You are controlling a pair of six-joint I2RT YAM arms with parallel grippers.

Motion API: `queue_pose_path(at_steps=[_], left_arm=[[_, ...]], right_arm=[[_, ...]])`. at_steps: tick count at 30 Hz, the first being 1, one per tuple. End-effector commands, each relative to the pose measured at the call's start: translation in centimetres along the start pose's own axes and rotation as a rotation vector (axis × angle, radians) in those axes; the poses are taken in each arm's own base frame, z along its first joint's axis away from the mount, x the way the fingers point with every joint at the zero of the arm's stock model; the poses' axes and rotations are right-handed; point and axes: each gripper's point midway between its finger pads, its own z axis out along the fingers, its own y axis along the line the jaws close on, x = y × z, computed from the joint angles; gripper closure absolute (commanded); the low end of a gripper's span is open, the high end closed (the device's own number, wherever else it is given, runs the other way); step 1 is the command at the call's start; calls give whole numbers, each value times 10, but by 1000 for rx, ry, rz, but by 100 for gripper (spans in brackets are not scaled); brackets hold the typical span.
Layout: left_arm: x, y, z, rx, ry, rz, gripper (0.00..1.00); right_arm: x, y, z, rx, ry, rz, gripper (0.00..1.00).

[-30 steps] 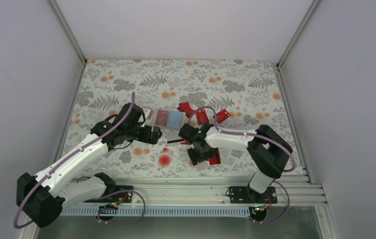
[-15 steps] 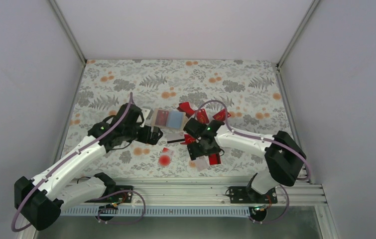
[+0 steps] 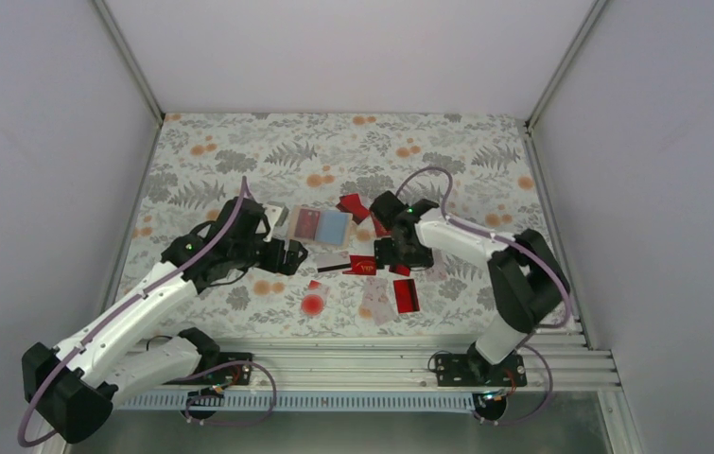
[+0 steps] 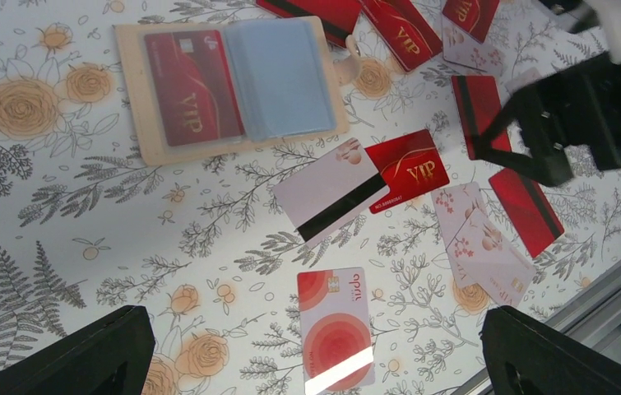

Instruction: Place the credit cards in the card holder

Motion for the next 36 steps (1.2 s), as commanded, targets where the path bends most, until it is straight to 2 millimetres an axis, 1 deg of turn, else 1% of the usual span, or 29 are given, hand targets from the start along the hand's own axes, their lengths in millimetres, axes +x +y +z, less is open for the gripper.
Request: queue_pose_path(at_steps=[1,6,10,12,15,21,24,26,28,33,36], left_arm=[[-3,2,-4,-9,-32,11,0],[-4,2,-9,-11,-48,8,0],[-4,2,-10,-12,-50,9,0],[-4,3,-9,-13,-50,11,0],[-4,2,-8,-12,-50,13,0],[-3,2,-6,-11,-41,17,0],[-3,2,-6,-10,-41,18,0],[-3,2,-6,-12,-41,18,0],[-4,2,-6,-11,-43,19,0],[-3,2,-6,-10,-42,19,0],[-4,2,-7,-8,-44,20,0]], right_arm=[[-26,1,15,43,4,75,10],[-37,-3,32,34,35,137,11],[-42,-12,33,30,38,168,13],[-42,-12,35,13,46,178,14],[-39,-9,41,-26,66,194,16],[-26,-12,58,-46,114,232,22],[-18,-19,68,-21,140,247,24],[-13,-23,72,-4,152,253,27],[-9,-28,76,20,165,254,28],[-2,-35,83,73,201,239,30],[4,-37,90,86,223,227,34]])
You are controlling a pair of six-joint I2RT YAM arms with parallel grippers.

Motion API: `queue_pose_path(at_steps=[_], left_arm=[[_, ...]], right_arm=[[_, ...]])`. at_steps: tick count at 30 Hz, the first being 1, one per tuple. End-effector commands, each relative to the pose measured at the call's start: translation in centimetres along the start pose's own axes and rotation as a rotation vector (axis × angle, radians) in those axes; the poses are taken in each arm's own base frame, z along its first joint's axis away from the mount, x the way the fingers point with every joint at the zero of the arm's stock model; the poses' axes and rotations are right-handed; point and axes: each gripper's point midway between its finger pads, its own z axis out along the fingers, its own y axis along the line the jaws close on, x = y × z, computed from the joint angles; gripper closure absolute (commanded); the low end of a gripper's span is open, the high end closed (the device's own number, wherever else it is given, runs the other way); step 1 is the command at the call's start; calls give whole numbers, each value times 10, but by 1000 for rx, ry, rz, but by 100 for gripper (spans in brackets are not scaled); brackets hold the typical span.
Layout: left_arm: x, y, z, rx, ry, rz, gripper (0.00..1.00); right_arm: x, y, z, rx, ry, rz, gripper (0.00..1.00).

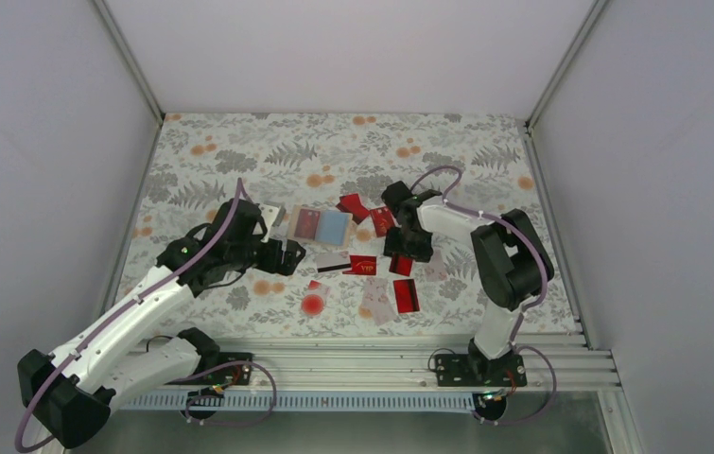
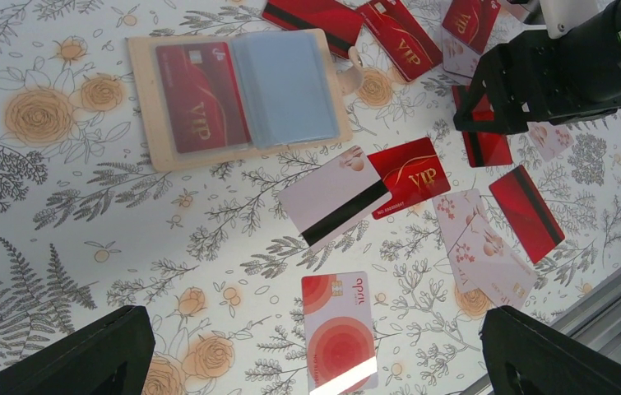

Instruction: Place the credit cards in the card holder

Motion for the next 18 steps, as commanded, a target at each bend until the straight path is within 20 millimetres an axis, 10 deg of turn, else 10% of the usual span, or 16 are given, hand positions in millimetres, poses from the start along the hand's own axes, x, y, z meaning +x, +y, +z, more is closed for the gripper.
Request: queue_pose_path(at_steps=[1,18], left_arm=[[-2,0,0,0,-11,16,0],[1,-3,6,15,14,26,0]], right_arm=[[31,-29,50,112,138,8,35],[22,2,42,-25,134,-19,50]])
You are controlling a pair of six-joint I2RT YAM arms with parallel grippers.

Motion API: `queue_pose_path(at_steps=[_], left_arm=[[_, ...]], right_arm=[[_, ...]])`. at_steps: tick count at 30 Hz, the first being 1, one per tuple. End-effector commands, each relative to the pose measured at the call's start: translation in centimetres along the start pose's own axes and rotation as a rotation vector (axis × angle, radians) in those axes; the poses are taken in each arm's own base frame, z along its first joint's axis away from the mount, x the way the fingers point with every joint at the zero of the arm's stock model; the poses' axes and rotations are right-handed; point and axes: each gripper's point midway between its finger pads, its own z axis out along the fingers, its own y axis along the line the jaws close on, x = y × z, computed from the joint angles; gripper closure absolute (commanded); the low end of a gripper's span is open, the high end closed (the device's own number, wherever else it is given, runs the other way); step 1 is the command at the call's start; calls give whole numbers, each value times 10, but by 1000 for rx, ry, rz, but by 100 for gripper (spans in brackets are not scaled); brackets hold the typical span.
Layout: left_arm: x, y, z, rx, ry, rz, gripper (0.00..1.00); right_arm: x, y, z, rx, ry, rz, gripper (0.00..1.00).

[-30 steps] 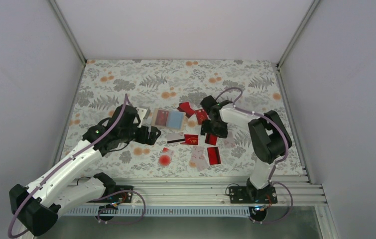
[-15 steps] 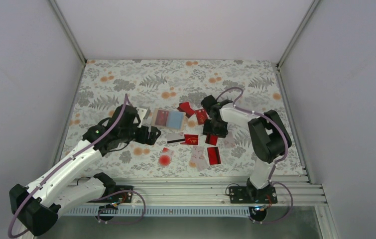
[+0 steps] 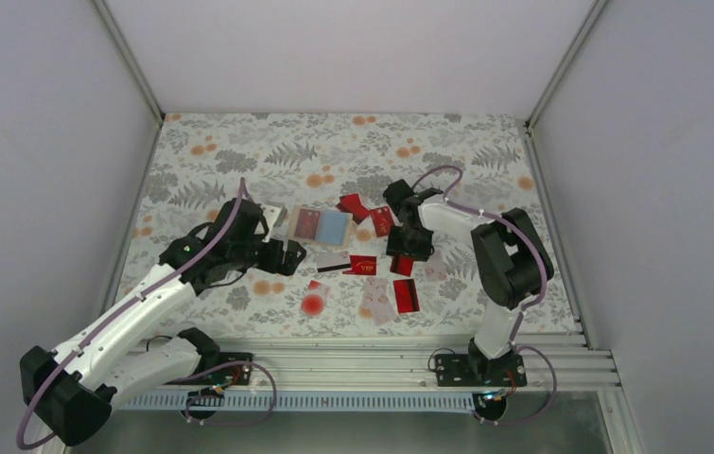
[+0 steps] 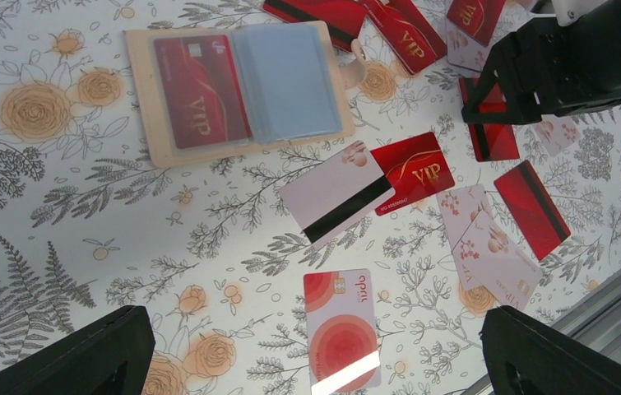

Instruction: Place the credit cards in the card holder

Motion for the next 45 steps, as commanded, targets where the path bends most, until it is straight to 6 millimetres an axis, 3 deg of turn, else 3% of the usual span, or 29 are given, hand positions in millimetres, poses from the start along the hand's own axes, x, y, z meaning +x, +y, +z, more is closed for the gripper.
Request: queue_pose_path(at_steps=[1,14,20,24,30,34,41,45], left_arm=[[-1,-4,3,23,3,29,0],[-7,-15,8,72,21,48,0],[-18,-15,3,51,-3,56,0],[-15,-11,0,30,-2,61,0],[-5,-4,-4,10,4,50,0],[-3,-2,-7,1,-7,43,0],[-3,-2,-7,2,-11,40,0],[-2,-1,-5,3,-7,40,0]], right_arm=[[16,6,33,-41,98,-16,50],[1,33,-20,-173,22,-90,48],[-41,47,-50,-165,-131,-206,28],[-74,61,-57,-126,-213,-312,16],[-106,68,-35,-17,-212,-402,5],[-118,64,-20,49,-208,-425,4],[-115,65,-2,1,-165,-434,8],[-104,66,12,-56,-101,-428,16]])
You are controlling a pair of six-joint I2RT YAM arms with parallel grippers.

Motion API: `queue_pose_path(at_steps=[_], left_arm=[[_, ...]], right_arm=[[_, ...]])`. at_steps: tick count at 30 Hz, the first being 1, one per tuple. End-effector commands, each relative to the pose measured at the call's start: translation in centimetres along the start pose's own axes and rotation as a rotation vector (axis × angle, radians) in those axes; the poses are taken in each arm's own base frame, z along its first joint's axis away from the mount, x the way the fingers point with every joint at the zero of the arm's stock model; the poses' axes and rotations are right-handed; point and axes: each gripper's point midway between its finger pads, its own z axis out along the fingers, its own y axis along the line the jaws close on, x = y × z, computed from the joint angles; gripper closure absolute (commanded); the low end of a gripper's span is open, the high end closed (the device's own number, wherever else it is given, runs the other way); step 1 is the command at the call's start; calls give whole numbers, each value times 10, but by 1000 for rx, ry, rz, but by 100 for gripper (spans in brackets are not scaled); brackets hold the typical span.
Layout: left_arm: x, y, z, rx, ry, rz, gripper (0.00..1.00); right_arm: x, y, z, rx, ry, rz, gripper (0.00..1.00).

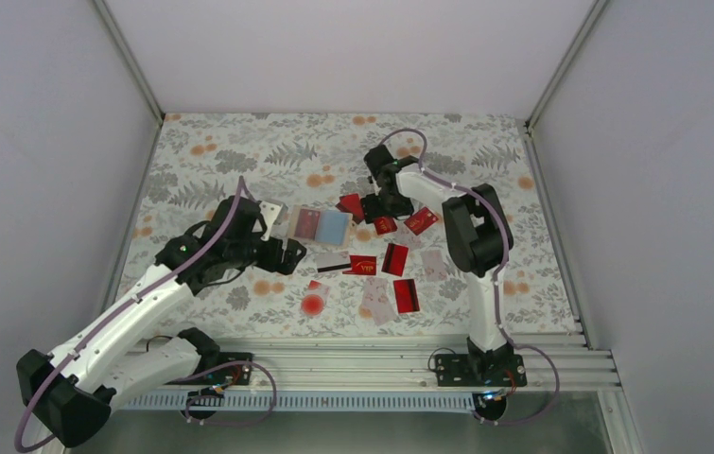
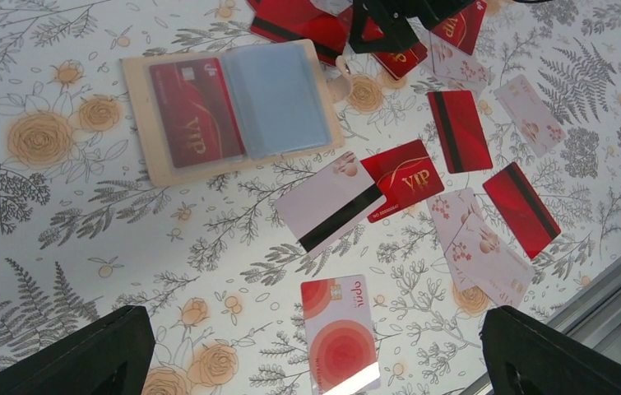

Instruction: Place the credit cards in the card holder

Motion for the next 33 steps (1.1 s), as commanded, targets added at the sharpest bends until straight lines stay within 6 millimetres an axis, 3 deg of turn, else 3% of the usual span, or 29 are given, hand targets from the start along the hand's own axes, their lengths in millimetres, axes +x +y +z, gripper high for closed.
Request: queue_pose_path(at_steps=[1,8,13,21,33], left_arm=[[6,3,3,-11,17,-5,0],[7,4,5,-11,24,-6,0],[7,5,6,-18,24,-10,0],[8,6,9,-18,30,-14,0],[10,6,13,-15,45,-14,0]], right_arm=[[18,3,21,-73,80,2,18],[41,-5,39,-80,162,21,24],[49,-9,41,-48,193,7,29],[63,1,37,-64,214,-18,27],[96,10,53,-20,296,-59,38]])
